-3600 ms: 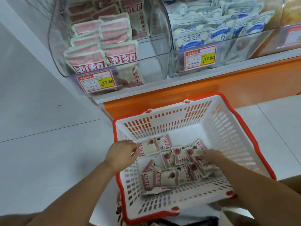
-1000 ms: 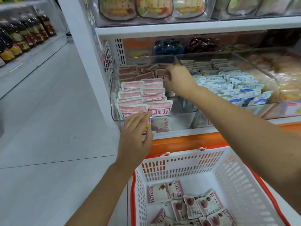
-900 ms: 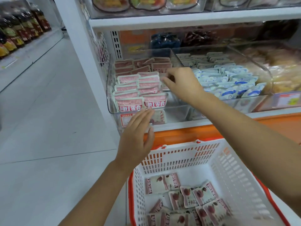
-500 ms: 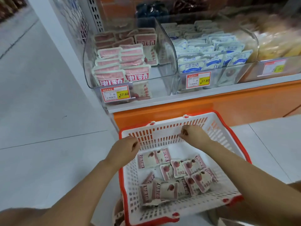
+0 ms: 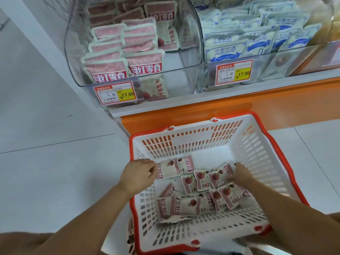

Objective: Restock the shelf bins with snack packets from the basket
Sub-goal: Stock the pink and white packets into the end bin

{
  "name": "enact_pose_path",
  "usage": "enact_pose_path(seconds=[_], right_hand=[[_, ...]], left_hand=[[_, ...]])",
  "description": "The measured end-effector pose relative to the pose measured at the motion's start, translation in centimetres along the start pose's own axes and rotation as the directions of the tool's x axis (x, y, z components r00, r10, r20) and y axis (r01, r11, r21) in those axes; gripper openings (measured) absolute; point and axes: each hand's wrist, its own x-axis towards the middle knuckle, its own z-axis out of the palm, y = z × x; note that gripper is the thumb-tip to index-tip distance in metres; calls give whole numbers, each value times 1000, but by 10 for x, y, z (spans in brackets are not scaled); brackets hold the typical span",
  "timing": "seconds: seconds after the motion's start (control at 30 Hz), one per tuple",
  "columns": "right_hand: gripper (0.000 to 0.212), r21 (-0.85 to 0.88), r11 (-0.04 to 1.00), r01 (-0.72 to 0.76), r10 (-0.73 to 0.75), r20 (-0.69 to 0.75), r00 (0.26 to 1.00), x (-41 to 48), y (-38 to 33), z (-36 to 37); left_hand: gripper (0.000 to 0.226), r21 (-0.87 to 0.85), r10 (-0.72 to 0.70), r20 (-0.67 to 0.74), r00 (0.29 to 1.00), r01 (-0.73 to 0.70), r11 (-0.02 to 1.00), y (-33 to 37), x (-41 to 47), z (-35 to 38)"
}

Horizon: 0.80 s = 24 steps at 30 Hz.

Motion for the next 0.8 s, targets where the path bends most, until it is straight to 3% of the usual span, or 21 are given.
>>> enact_pose_path(seconds=[0.07,0.17,0.37,0.47,0.57,0.67,0.73,0.8], right_hand=[[59,14,1000,26,-25,-45,999,8,-1,9],[72,4,1000,10,-10,-37,999,13,-2,20],[49,29,998,51,-54,119,991,4,-9,13],[39,84,986,143,-153,123,981,-10,-31,5],[58,108,961,255,-271,173,947,-31,-67,-16],[35,77,906,417,-423,201,883,-62,-110,-52],[27,5,867,498,-493,153,857,-90,-140,-84],[26,-41,836,547,-544,74,836,-122,-164,-115]], left_hand=[[33,6,1,-7,1000,-1,1000,-2,1,3],[37,0,10,-40,999,-10,1000,-5,1,10],[40,-24,-10,-55,998,8,1000,-7,2,12],[38,-23,-15,-28,1000,14,1000,-6,1,9],[33,-18,-20,23,1000,20,1000,-5,2,8],[30,-147,-81,140,987,102,984,8,14,-6],[29,-164,-68,104,992,85,983,23,26,-31],[28,-157,-57,-44,997,49,986,38,35,-66]])
